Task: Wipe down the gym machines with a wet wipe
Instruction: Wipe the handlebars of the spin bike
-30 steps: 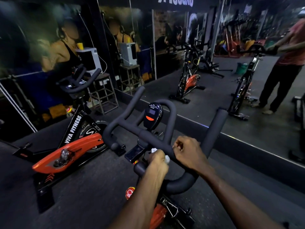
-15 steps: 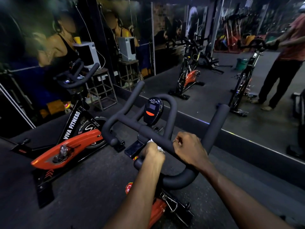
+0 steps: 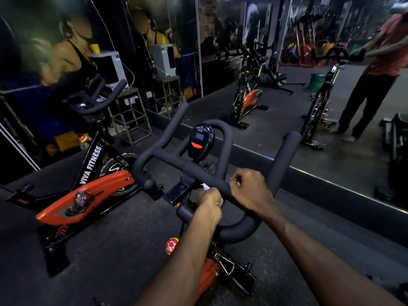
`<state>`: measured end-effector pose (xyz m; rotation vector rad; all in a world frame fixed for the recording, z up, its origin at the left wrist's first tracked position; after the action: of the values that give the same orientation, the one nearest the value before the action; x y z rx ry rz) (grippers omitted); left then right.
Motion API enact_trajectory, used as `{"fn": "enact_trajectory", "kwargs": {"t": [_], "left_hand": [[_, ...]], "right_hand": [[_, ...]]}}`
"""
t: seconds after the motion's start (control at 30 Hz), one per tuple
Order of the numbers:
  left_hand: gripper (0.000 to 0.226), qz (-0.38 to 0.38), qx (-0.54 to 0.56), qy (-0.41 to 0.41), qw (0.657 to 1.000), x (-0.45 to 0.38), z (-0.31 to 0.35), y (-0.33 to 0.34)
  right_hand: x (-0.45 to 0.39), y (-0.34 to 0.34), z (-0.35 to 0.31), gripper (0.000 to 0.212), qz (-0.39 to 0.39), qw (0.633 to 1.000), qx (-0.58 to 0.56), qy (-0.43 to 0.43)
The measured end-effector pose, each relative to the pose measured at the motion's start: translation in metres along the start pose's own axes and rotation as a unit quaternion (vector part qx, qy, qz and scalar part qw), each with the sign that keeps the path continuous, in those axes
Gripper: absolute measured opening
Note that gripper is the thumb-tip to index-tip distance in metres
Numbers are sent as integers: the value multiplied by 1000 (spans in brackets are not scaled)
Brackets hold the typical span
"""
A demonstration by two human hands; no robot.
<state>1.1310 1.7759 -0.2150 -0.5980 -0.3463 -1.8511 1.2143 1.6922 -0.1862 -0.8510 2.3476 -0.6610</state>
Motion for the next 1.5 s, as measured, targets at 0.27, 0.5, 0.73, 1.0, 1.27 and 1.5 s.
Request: {"fn": "enact_trajectory", "kwargs": {"t": [0.27,0.5,0.73,1.0,1.27,1.5], "left_hand": [[28,-214,-156,-23,964,22,-8,6],[37,-244,-179,-16,953,31,-5,1],[37,-258,-204,10,944,42,-3,-2],[13,-261,-425,118,859,56,42,-22],[20,-27,-512,300,805,52,40,-27],[23,72,-428,303,849,48,42,-33]], "right_hand": [[1,-1,-4,12,-13,1000,9,9],[3,-4,-7,12,-2,1000,1,6],[0,-3,-6,14,-2,1000,-2,3],[-7,-4,-4,13,9,993,-103,58],[-18,-32,-6,22,-122,981,-140,53],[-21,-32,-25,22,-308,927,214,23]]}}
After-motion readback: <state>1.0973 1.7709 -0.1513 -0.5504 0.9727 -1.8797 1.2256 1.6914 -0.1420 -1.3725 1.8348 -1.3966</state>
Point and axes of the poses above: each hand's wrist, its own x-axis away from the middle knuckle, its own y-axis out of the palm, z = x × y, the point moved 1 cm from there along -x, towards the middle knuckle, and after that the axes turned 12 degrees about -x, right-handed, at the moved point
